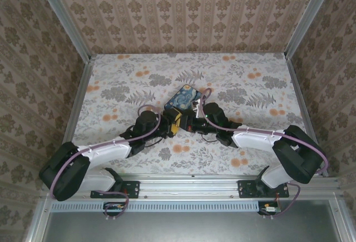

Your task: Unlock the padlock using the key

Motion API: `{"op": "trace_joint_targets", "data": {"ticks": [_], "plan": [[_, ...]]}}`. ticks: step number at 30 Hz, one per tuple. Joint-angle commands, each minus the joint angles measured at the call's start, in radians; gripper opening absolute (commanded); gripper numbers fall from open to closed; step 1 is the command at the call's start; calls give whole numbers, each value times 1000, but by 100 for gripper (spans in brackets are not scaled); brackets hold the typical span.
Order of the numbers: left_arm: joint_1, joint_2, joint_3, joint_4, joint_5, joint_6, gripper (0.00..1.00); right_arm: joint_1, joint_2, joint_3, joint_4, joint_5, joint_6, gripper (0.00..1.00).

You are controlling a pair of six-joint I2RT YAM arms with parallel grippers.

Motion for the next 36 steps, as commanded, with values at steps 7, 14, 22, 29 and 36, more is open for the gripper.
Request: {"op": "trace_joint_targets", "data": {"ticks": [7, 14, 22, 29, 36], "plan": [[13, -43, -22, 47, -2, 1, 57, 7, 1, -6, 109, -45, -4, 0], [14, -49, -32, 60, -6, -6, 52, 11, 5, -2, 130, -56, -10, 0], [21, -69, -47, 56, -12, -3, 45, 10, 3, -17, 133, -53, -10, 0], [27, -96, -57, 37, -23, -3, 39, 11, 5, -24, 148, -48, -10, 0], [26, -101, -60, 40, -22, -3, 34, 11, 27, -9, 166, -54, -6, 0]]}}
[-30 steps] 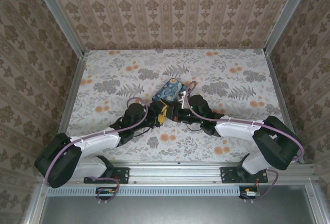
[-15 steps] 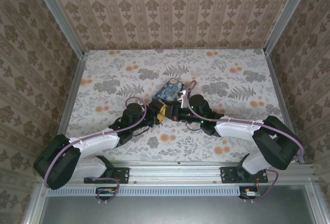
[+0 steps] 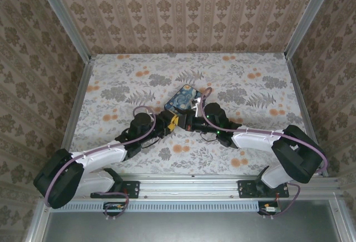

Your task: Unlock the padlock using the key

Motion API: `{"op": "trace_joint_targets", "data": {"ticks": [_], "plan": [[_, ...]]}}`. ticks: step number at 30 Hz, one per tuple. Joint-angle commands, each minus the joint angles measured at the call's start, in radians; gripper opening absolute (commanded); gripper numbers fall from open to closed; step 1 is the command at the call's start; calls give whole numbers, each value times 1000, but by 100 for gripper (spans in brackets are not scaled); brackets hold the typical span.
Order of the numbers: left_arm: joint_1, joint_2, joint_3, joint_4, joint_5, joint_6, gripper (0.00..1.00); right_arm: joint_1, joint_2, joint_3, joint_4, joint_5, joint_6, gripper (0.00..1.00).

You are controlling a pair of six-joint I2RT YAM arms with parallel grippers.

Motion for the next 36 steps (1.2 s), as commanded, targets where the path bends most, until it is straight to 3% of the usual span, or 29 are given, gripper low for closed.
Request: {"op": "trace_joint_targets", "data": {"ticks": [1, 16, 27, 31, 36], "plan": [[6, -21, -11, 7, -6, -1, 33, 6, 17, 4, 40, -22, -2, 0], [12, -50, -19, -20, -14, 10, 21, 6, 28, -2, 54, -13, -2, 0], [18, -67, -16, -45, -20, 37, 2, 6, 22, -18, 49, 10, -5, 0], [27, -85, 2, -88, -23, 109, 0, -7, 1, -25, 19, 13, -12, 15], [42, -115, 92, -221, -18, 447, 0, -39, -81, -55, -52, 15, -40, 31]]}}
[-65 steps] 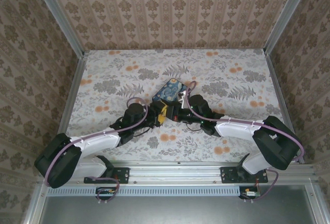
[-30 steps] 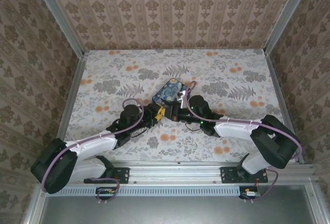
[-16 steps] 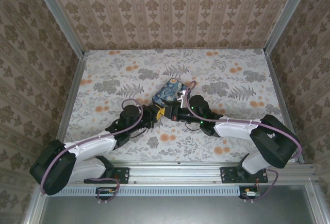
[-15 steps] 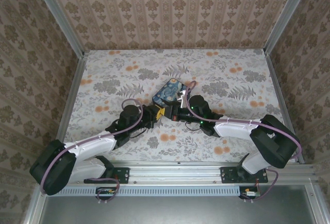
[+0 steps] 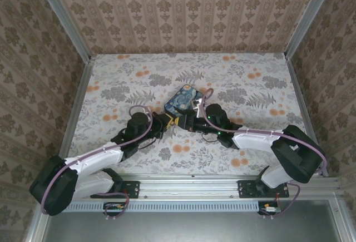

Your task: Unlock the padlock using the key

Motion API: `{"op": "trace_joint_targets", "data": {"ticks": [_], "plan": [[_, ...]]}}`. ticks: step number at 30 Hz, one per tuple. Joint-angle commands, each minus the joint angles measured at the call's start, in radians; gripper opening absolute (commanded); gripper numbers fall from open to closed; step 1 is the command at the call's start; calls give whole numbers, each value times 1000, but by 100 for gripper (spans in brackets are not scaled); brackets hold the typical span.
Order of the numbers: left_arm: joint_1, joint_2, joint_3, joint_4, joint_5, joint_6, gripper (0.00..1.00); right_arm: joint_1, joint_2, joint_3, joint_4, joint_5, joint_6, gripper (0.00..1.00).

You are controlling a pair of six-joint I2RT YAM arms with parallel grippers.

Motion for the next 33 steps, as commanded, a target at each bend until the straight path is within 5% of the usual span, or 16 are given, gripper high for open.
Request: {"op": "trace_joint_targets", "data": {"ticks": [1, 11, 18, 33], "plan": [[7, -35, 99, -127, -6, 305, 0, -18, -90, -20, -74, 7, -44, 34], [18, 58, 186, -32, 171, 561, 0, -31, -231, -38, -111, -63, -187, 42], [15, 122, 209, 101, 249, 512, 0, -52, -241, -40, -87, -87, -242, 43], [19, 118, 199, 144, 254, 460, 0, -92, -92, -62, 196, -138, -82, 38]]}}
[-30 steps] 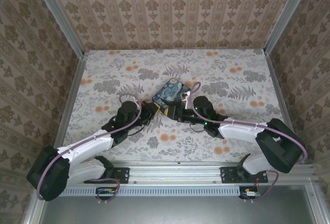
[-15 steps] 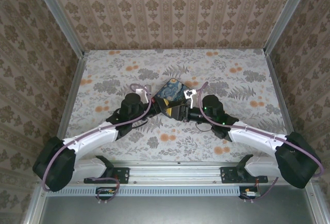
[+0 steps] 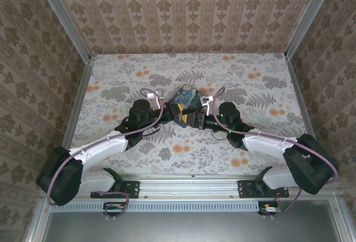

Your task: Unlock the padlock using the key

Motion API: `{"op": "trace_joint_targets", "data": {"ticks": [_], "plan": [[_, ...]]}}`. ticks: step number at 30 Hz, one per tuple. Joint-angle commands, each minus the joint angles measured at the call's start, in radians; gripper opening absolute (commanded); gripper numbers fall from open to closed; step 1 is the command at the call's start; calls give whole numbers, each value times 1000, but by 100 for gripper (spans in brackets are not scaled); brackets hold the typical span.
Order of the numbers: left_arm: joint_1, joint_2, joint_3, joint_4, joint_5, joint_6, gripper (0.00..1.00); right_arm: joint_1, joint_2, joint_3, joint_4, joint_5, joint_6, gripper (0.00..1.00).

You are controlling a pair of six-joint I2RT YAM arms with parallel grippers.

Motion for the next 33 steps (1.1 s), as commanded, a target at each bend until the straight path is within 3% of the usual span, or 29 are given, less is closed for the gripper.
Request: {"op": "trace_joint_targets", "data": {"ticks": [1, 10, 23, 29, 33], "plan": [[1, -6, 30, 40, 29, -18, 0, -2, 21, 7, 123, -29, 51, 38], [13, -8, 21, 55, 28, -37, 0, -5, 26, 17, 121, -36, 90, 35], [11, -12, 4, 103, 34, -76, 0, -5, 125, 30, 270, -33, 178, 26], [12, -12, -11, 132, 32, -100, 0, -5, 132, 28, 305, -15, 207, 27], [11, -4, -19, 166, 35, -123, 0, -7, 134, 20, 335, 14, 229, 20]]}}
